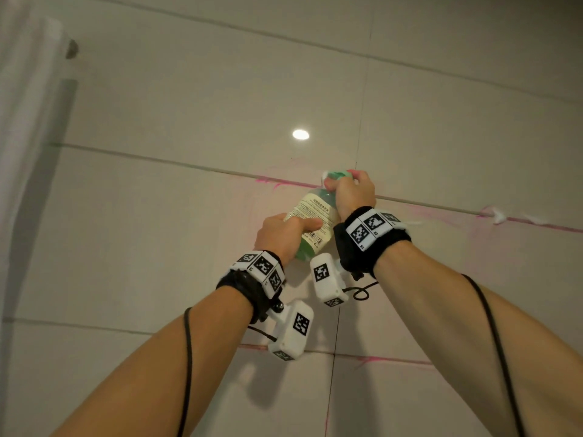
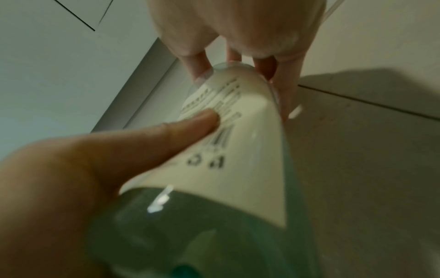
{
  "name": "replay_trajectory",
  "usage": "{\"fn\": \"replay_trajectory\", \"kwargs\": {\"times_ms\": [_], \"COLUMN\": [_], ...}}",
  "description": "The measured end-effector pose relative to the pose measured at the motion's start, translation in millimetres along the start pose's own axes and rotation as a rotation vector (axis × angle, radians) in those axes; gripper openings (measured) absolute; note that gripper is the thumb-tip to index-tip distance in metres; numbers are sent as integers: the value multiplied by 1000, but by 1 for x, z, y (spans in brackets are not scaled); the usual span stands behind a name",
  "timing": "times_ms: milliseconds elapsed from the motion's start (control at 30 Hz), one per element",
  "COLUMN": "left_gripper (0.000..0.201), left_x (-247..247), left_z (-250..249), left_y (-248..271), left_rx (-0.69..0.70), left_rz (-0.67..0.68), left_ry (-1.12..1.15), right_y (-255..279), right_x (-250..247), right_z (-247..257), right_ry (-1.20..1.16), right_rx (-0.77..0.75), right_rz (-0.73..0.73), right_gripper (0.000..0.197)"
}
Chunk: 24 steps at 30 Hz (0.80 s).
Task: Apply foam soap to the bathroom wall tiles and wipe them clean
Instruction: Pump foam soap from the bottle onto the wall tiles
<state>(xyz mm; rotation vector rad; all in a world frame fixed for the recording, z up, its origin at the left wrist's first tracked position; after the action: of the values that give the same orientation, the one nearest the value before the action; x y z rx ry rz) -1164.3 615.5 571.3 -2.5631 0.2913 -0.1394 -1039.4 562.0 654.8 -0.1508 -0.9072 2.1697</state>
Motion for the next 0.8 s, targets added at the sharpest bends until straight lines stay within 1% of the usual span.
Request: {"fn": "replay_trajectory", "kwargs": {"times_ms": [100, 233, 300, 367, 467, 567, 633, 800], "left_gripper": [26, 28, 27, 24, 24, 28, 28, 28], "left_x": [0, 0, -1, -1, -3, -8, -12, -18], "left_z": [-3, 0, 8, 17, 38, 59, 70, 100], "left_y": [3, 14, 21, 31, 45, 55, 63, 82], "left_rx": [5, -6, -18, -40, -96, -119, -137, -190], "left_rz": [-8, 16, 20, 21, 7, 2, -2, 2], "left_ry": [-1, 19, 49, 54, 43, 42, 41, 72], "right_y": [4, 13, 19, 26, 40, 55, 64, 90], "right_x": [2, 3, 2, -1, -7, -12, -14, -14], "right_z": [1, -3, -9, -19, -37, -52, -62, -84], "right_ry": [8, 15, 18, 14, 30, 26, 14, -17], "right_rx": [-5, 15, 15, 19, 28, 66, 84, 115], "right_rz": [9, 77, 96, 100, 114, 173, 196, 190], "right_gripper": [38, 55, 60, 60, 54, 63, 66, 57]}}
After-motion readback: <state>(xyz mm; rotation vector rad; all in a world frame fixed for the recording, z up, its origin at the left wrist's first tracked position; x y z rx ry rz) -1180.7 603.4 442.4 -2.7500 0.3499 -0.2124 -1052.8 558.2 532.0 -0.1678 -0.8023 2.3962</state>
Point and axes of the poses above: each hand's wrist, its own y-axis away from the middle knuckle, its own x-axis out of the palm, z = x × y, the point moved 3 cm from there along -y, towards the middle knuckle, and after that the axes turned 5 degrees about -y, right-handed, at the moved point
